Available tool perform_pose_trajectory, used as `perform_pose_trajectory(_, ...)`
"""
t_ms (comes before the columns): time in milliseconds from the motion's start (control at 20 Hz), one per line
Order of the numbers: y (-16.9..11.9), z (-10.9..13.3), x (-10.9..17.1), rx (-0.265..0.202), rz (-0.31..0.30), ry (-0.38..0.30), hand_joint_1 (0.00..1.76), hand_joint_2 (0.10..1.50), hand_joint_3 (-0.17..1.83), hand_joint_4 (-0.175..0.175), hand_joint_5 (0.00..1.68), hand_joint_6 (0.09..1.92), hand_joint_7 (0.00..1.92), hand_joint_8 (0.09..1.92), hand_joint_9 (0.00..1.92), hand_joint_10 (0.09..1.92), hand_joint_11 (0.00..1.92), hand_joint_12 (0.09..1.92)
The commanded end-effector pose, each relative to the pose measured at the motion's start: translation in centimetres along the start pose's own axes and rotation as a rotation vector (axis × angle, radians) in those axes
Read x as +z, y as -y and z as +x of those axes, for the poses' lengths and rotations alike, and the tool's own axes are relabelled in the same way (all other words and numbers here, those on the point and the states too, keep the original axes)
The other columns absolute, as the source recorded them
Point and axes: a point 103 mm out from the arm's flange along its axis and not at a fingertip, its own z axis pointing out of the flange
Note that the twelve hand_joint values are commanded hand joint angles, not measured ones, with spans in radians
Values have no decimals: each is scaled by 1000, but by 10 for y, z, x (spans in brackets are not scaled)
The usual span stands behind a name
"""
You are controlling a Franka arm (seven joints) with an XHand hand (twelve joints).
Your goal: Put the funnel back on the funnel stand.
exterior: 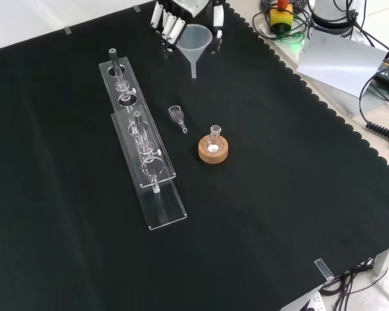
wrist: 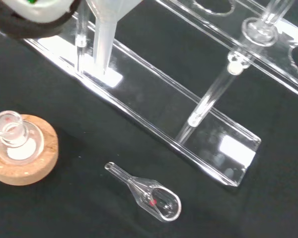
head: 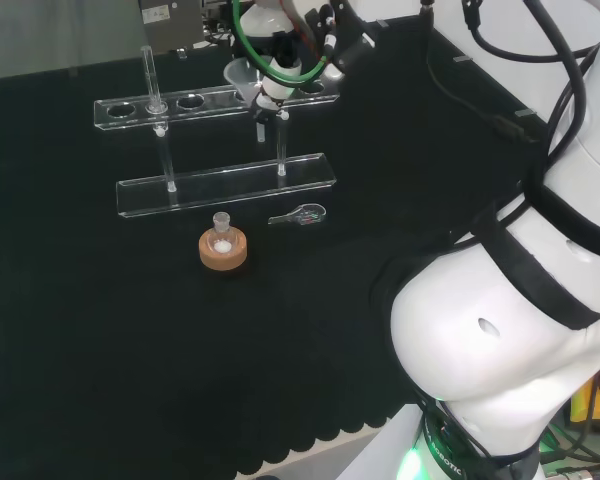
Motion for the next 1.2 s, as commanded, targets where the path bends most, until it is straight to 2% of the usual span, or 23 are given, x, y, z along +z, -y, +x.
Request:
perform_pose_trajectory(50, 11, -23, 3, 60, 13, -10, 824, 718, 500, -61, 571, 660, 799, 739, 1220, 340, 814, 1069)
perform_pose_trajectory(400, 11, -63, 12, 152, 10, -40, 824, 717, 502, -60, 570, 662, 801, 739, 1213, 342, 812, 1071)
perform_pose_trajectory(750, -1, -107, 15, 241, -22, -58, 828, 717, 505, -61, 571, 665, 802, 738, 1208, 346, 811, 1072)
perform_pose_trajectory(1200, -26, -145, 21, 267, -48, -82, 839, 718, 509, -63, 580, 670, 802, 737, 1202, 349, 812, 1073)
